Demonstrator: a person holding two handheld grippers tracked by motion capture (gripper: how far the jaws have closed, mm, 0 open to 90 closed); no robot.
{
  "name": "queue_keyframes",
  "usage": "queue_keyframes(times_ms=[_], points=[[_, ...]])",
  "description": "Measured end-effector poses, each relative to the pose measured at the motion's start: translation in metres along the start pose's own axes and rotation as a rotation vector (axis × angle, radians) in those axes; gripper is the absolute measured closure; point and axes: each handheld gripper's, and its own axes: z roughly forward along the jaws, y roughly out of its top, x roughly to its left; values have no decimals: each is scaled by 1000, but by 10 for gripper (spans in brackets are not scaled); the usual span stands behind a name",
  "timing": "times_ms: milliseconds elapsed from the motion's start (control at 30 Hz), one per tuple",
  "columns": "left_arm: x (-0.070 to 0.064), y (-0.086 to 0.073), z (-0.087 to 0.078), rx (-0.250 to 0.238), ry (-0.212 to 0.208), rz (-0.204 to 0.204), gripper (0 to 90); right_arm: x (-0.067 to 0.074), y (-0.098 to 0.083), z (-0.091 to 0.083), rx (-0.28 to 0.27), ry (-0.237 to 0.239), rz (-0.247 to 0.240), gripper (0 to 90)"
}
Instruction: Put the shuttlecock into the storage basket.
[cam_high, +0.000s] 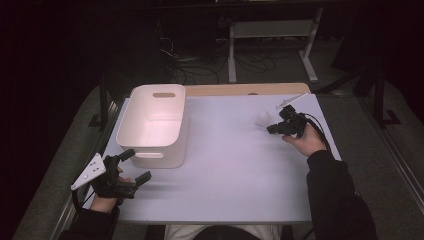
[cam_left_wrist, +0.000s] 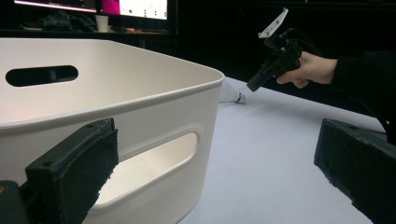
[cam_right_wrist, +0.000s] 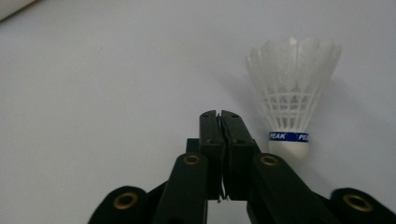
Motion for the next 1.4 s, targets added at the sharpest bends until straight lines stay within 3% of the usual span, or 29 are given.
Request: queue_keyframes(times_ms=[267,500,700,800,967,1167,1233,1400], points=[[0,0,0,1,0,0,0,-7,11,-16,-36,-15,10,754],[0,0,0,0,0,-2,0,-12,17,-24,-57,-29,28,553],[0,0,0,1,0,-2,0,-16,19,-27,-45,-30,43,466],[1,0,0,2,1,-4,0,-23,26,-31,-32,-47,56,355],[1,0,0,2,1,-5,0,-29,30,-27,7,-63,47,198],[1,0,0,3,2,-5,0,-35,30,-23,11,-67,53,137],[1,0,0,4,3,-6,0,-39,27,-16,40,-69,40,113],[1,0,0,6,4,-4,0,-46,23,-10,56,-63,65,0]])
